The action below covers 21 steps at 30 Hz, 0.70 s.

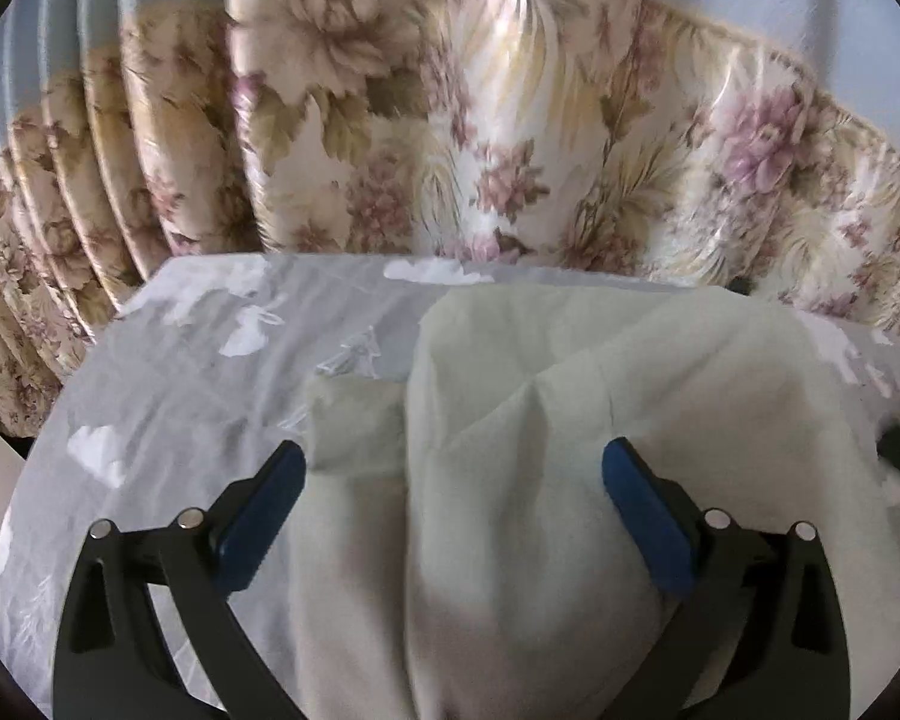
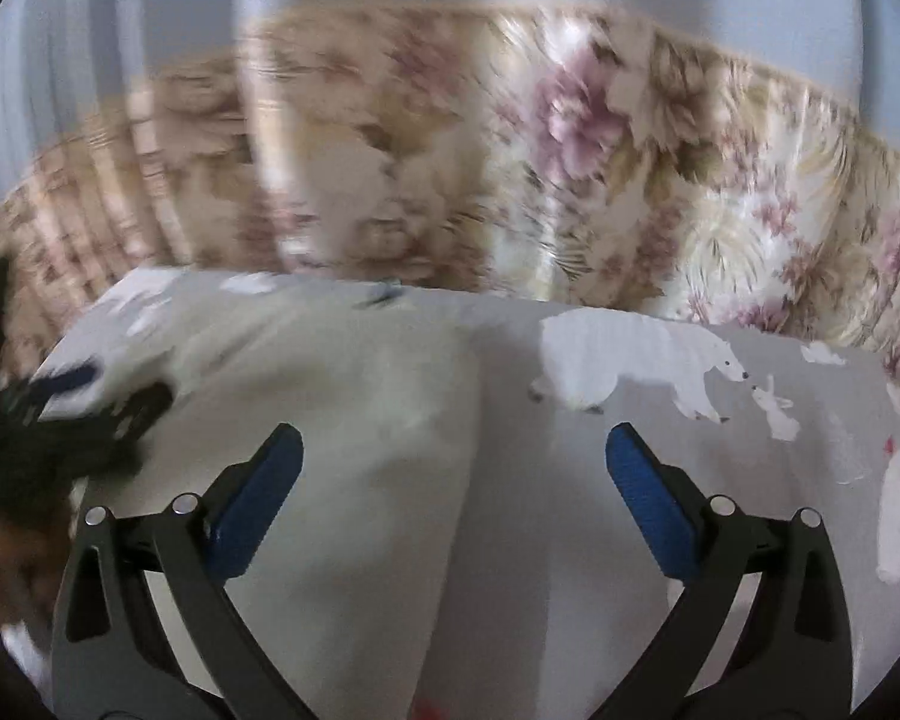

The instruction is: Fold large clothes

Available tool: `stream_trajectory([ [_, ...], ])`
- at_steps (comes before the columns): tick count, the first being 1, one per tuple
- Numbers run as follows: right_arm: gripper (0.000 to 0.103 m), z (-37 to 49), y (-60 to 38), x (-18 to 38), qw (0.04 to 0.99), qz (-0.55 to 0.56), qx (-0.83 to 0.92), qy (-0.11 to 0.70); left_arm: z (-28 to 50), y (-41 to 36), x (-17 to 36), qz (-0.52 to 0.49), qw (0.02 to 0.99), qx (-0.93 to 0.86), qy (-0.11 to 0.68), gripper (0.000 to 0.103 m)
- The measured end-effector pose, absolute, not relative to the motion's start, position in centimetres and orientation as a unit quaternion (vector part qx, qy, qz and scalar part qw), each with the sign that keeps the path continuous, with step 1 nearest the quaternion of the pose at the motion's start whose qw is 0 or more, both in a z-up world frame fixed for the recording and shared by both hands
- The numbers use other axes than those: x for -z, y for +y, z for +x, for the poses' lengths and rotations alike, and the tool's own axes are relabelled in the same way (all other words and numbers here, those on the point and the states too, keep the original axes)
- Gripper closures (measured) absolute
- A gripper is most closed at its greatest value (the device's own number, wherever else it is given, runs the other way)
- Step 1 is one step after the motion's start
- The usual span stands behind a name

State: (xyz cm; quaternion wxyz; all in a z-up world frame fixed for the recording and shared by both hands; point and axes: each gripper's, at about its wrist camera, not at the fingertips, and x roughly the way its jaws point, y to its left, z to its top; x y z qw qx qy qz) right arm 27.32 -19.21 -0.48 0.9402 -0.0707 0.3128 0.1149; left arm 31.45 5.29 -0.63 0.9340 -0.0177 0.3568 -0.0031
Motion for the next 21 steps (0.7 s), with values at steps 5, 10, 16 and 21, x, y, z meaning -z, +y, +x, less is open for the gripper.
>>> stream_trajectory([
  [5,0.003,22.0,-19.3,1.8,0.934,-0.096,-0.130,0.320,26.1,6.6,-0.4,-0.056,0.941,0.015,0.334,0.004],
  [10,0.003,20.5,-18.2,5.6,0.930,-0.137,-0.103,0.326,23.1,6.2,0.2,-0.078,0.939,0.025,0.334,0.004],
  [16,0.003,20.2,-18.0,5.8,0.931,-0.129,-0.092,0.327,22.5,4.3,1.0,-0.056,0.944,0.027,0.325,0.004],
  [21,0.003,20.7,-21.1,2.1,0.941,-0.036,-0.119,0.314,22.7,4.7,1.0,-0.044,0.947,0.016,0.317,0.004],
])
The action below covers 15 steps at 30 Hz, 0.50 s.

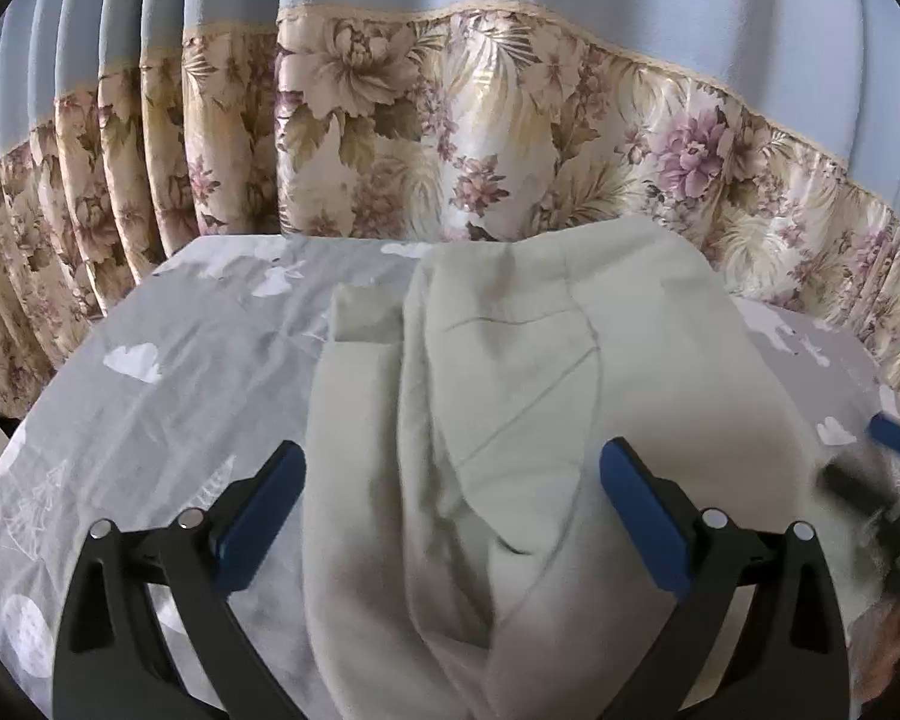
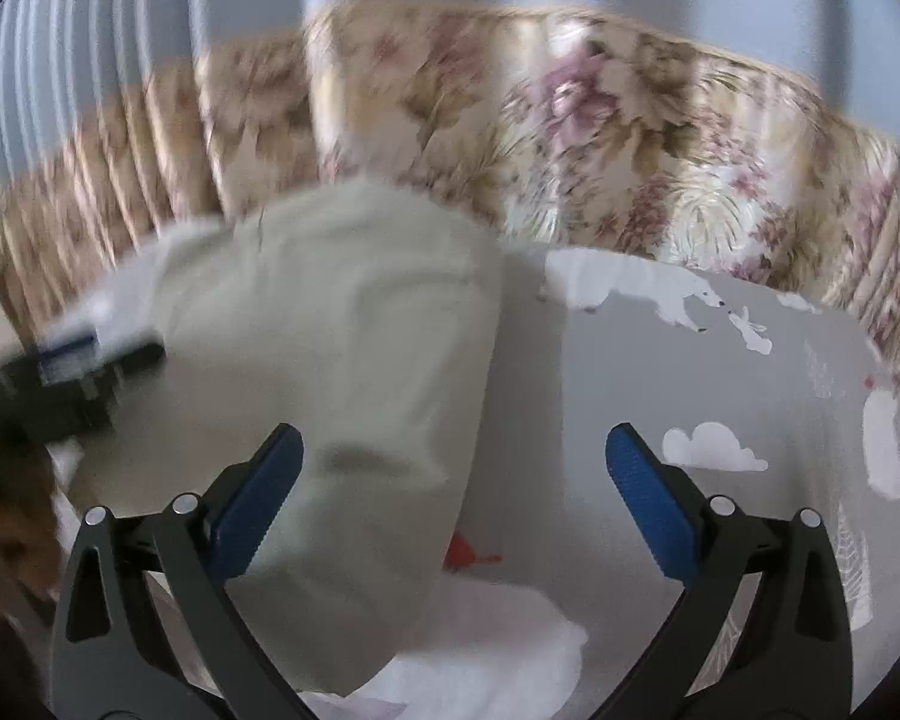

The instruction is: Fold large clothes

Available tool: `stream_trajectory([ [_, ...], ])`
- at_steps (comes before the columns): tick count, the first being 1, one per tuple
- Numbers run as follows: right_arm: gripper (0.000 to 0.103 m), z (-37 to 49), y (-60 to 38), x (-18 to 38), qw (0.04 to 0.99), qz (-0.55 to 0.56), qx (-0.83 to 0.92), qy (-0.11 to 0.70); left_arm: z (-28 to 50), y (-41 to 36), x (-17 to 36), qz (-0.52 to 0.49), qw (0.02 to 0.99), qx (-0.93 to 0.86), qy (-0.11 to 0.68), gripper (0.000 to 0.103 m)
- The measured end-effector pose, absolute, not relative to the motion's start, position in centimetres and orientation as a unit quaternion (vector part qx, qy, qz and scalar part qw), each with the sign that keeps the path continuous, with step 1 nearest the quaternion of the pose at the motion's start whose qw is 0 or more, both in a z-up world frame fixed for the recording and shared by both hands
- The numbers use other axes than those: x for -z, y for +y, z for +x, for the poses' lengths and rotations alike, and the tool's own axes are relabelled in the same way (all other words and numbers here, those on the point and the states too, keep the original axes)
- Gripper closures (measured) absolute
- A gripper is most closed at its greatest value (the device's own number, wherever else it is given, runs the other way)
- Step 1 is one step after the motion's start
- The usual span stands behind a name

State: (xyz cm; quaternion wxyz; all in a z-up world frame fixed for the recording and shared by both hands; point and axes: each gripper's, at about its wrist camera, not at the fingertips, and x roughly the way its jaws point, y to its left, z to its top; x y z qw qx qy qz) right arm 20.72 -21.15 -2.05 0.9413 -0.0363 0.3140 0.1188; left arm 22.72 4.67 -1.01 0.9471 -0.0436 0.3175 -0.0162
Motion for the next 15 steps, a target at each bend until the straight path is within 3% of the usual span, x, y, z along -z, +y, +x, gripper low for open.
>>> stream_trajectory([
  [15,0.003,25.2,-19.1,4.4,0.926,-0.023,-0.130,0.355,24.3,4.2,2.9,-0.054,0.932,0.026,0.359,0.003],
])
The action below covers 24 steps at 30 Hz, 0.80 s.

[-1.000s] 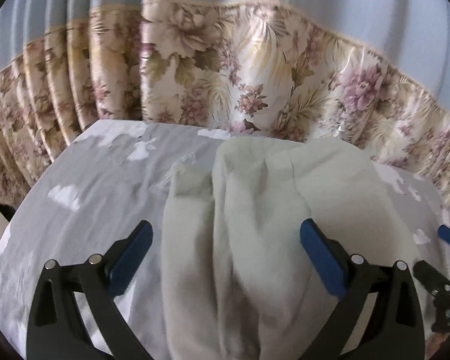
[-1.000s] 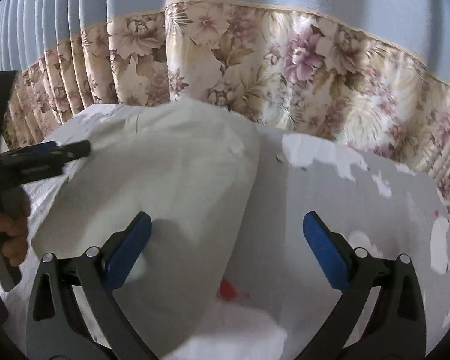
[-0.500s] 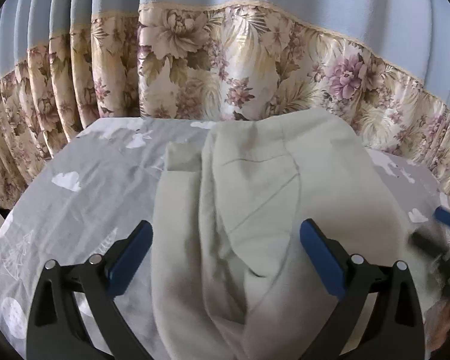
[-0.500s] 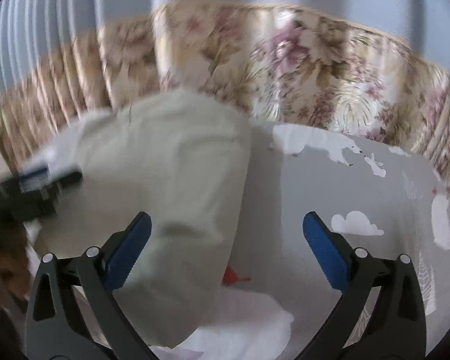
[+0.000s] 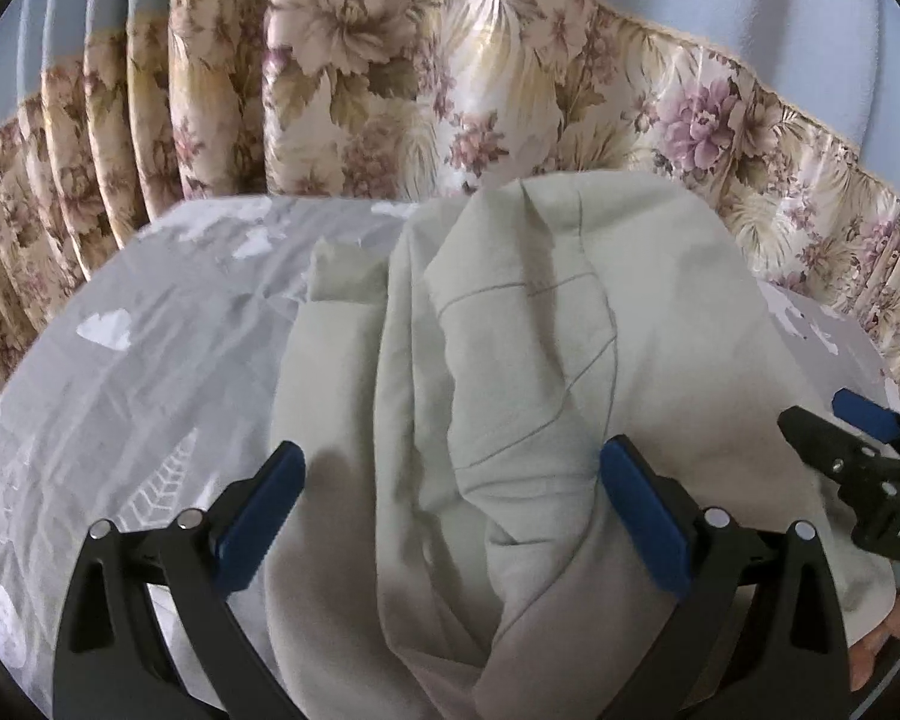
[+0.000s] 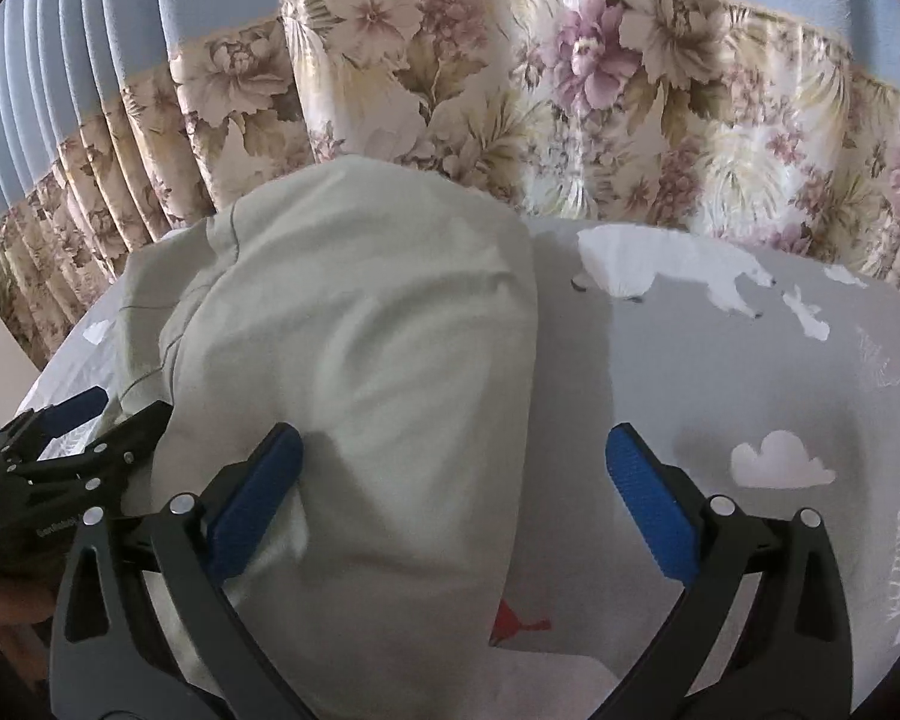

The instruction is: Fold large clothes

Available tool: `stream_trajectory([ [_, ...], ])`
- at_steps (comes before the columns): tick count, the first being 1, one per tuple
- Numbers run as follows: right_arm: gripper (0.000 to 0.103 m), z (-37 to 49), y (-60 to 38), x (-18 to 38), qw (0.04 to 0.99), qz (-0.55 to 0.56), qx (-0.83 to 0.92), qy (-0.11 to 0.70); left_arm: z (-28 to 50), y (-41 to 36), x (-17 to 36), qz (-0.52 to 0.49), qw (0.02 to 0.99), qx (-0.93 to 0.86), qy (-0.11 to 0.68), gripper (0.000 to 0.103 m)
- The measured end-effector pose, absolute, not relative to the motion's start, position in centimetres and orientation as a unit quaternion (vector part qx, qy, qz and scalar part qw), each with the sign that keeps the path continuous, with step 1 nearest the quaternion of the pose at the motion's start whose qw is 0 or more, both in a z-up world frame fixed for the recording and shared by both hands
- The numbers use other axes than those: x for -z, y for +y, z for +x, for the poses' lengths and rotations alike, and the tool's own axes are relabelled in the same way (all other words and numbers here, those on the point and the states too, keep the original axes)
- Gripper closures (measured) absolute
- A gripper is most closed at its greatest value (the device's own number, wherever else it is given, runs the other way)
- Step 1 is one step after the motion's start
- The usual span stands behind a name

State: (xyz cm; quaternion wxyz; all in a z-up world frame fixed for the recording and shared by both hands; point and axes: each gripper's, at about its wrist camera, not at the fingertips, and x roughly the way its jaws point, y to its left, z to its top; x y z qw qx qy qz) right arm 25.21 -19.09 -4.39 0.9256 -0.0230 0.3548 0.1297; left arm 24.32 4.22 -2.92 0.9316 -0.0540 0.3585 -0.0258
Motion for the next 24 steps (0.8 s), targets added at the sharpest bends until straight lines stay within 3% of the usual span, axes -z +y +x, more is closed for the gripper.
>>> stream_trajectory([
  [9,0.004,25.9,-19.1,6.2,0.910,0.010,-0.144,0.389,25.3,4.3,3.8,-0.071,0.918,0.036,0.389,0.001],
  [12,0.018,26.1,-19.2,6.6,0.900,0.036,-0.172,0.400,25.6,4.5,4.0,-0.084,0.914,0.047,0.395,0.002],
  [14,0.024,25.8,-18.8,6.5,0.899,0.033,-0.179,0.398,25.5,4.5,4.0,-0.088,0.915,0.060,0.390,0.009],
  [15,0.026,25.7,-18.7,6.5,0.900,0.030,-0.179,0.397,25.4,4.3,4.0,-0.089,0.915,0.070,0.387,0.021],
  [22,0.050,24.6,-17.8,5.5,0.912,0.005,-0.175,0.371,24.6,3.0,3.2,-0.086,0.921,0.085,0.370,0.054],
  [24,0.056,24.2,-17.4,4.9,0.919,-0.007,-0.171,0.356,24.5,2.9,2.8,-0.092,0.922,0.089,0.364,0.059],
])
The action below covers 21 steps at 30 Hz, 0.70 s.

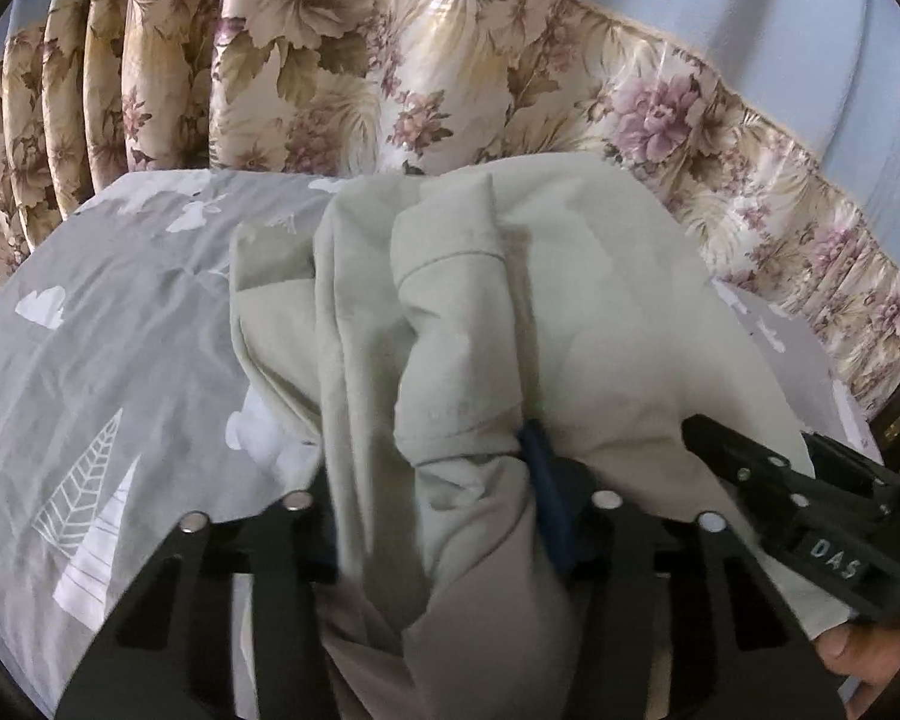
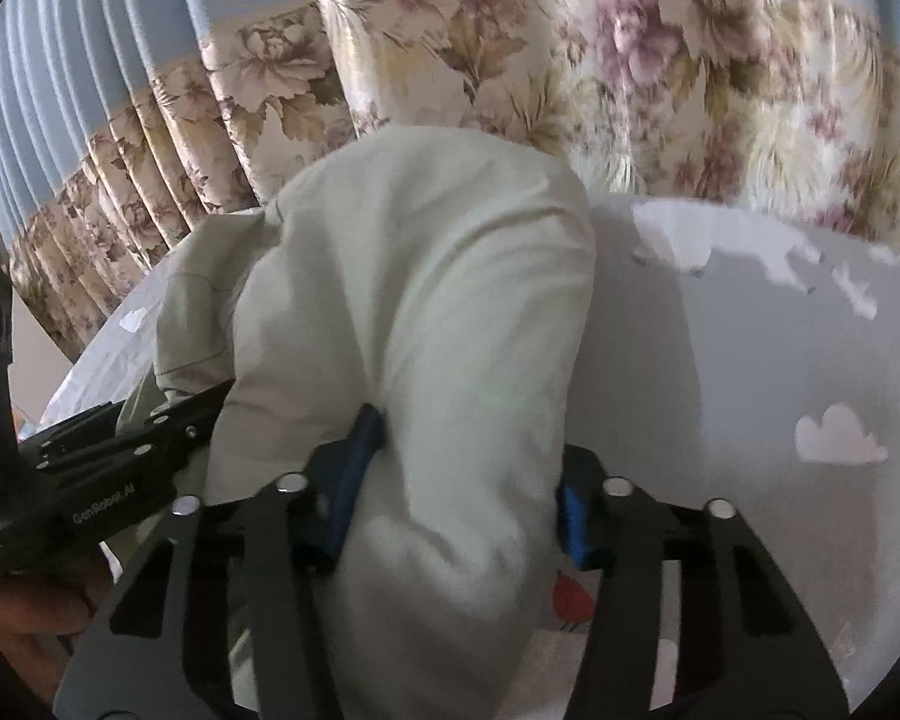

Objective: Fold large clothes
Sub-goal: 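Grasp the jacket bundle with both grippers and lift it together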

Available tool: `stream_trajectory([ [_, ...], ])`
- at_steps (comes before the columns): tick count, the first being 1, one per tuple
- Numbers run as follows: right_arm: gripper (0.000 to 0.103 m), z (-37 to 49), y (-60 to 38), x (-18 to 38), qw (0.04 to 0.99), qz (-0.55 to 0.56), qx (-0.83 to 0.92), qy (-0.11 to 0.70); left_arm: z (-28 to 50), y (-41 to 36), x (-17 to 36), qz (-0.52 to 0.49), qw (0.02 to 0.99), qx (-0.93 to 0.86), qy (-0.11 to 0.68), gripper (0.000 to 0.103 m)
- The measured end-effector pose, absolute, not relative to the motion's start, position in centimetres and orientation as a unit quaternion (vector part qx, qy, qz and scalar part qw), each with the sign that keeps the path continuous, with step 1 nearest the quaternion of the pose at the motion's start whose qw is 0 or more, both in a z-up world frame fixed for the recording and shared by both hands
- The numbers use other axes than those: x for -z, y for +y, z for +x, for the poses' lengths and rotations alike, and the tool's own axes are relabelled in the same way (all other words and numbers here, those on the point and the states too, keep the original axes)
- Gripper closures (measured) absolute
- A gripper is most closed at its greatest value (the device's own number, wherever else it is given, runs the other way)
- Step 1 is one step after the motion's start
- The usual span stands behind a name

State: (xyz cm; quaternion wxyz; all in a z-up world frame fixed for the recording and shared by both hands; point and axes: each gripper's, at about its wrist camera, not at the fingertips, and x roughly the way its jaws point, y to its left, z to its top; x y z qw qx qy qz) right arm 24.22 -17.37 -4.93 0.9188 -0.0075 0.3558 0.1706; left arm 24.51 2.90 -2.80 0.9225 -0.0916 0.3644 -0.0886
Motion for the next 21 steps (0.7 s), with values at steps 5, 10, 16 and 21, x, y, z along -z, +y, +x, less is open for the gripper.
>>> stream_trajectory([
  [5,0.067,23.7,-18.0,3.4,0.924,-0.017,-0.175,0.339,23.8,2.1,1.5,-0.093,0.926,0.103,0.352,0.067],
  [10,0.068,22.3,-20.6,0.7,0.939,-0.064,-0.142,0.305,23.8,-3.4,-1.8,-0.046,0.933,0.142,0.328,0.078],
  [16,0.068,22.7,-28.6,-1.4,0.953,-0.099,-0.058,0.281,26.7,-13.2,-2.3,-0.054,0.917,0.204,0.340,0.078],
  [21,0.058,24.7,-34.4,1.1,0.944,-0.127,-0.017,0.304,28.0,-17.4,0.1,-0.070,0.904,0.185,0.380,0.067],
])
